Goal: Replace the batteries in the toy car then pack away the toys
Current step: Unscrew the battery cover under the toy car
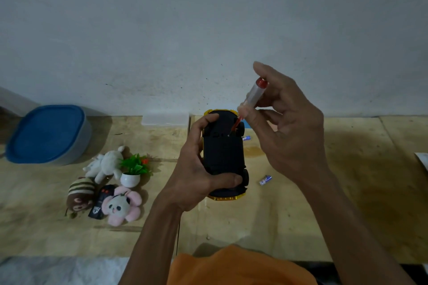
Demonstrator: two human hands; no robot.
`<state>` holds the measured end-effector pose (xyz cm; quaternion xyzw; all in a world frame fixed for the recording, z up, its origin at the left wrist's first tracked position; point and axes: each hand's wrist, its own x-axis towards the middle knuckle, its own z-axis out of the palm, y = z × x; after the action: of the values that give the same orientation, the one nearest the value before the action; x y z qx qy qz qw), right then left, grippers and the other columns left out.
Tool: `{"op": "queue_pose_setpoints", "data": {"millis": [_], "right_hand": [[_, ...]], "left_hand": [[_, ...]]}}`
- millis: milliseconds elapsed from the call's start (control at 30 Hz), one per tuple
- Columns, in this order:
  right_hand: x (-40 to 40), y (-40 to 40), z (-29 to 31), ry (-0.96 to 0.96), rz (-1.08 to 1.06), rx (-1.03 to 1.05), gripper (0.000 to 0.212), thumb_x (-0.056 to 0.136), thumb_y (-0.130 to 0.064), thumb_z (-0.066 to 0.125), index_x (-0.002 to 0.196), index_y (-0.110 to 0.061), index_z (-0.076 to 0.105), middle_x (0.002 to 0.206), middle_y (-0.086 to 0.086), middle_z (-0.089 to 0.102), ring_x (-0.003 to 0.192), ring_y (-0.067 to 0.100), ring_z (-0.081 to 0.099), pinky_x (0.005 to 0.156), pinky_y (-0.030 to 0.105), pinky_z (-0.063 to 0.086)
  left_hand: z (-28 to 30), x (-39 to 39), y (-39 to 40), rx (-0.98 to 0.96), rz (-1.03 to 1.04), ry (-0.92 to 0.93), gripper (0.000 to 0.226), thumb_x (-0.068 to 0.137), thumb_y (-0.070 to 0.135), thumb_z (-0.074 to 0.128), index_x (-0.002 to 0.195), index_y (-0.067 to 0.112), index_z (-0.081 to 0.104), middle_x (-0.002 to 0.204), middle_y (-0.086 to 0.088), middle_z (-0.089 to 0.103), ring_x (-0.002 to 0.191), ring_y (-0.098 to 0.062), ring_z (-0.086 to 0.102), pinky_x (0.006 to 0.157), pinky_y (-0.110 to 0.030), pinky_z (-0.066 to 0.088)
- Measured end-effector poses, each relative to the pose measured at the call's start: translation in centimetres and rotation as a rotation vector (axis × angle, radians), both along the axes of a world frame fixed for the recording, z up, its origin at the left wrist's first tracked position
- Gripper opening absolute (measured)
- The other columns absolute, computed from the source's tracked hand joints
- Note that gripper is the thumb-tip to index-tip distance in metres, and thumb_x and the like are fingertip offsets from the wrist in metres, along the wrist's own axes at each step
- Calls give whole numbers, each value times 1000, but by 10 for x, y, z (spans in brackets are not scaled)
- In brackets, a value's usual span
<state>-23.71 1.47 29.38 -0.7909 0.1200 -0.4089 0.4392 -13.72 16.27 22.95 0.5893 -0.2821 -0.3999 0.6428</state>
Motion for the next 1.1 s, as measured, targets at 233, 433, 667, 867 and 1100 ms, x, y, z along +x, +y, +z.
{"op": "queue_pose_setpoints", "data": {"millis": [233, 433, 667, 867, 1100], "right_hand": [[0, 3, 1, -38, 4, 5, 44, 91, -4, 71, 128, -17, 51, 105, 6, 66, 97, 15, 70, 80, 23, 58], [-2, 1, 1, 20, 70, 59, 51, 94, 4, 61, 141, -8, 45, 113, 6, 68, 99, 12, 72, 83, 26, 58], [1, 3, 0, -10, 33, 105, 59, 92, -3, 69, 143, -19, 44, 105, 3, 67, 93, 18, 70, 81, 27, 57], [3, 9, 0, 41, 132, 189, 50, 100, 2, 48, 144, -15, 33, 116, 5, 65, 94, 20, 74, 83, 41, 60], [9, 3, 6, 122, 91, 174, 28, 99, -3, 53, 124, -12, 59, 79, -9, 63, 68, 8, 59, 63, 22, 49]], "left_hand": [[0, -3, 0, -6, -5, 17, 110, 58, -12, 87, 145, 33, 37, 139, -8, 53, 106, -47, 64, 81, -65, 57], [-1, -4, 1, -8, -12, 33, 109, 58, -10, 87, 145, 33, 37, 140, -12, 52, 108, -46, 63, 82, -57, 59], [-1, -5, 1, -15, -8, 44, 109, 58, -11, 86, 144, 34, 37, 140, -11, 52, 108, -48, 61, 82, -62, 58], [0, -6, 1, -21, -9, 66, 110, 57, -13, 86, 145, 33, 38, 143, -10, 50, 109, -49, 62, 83, -65, 57], [-5, -6, 7, -44, -6, 131, 111, 55, -9, 87, 146, 33, 38, 141, -10, 51, 108, -49, 62, 81, -55, 58]]}}
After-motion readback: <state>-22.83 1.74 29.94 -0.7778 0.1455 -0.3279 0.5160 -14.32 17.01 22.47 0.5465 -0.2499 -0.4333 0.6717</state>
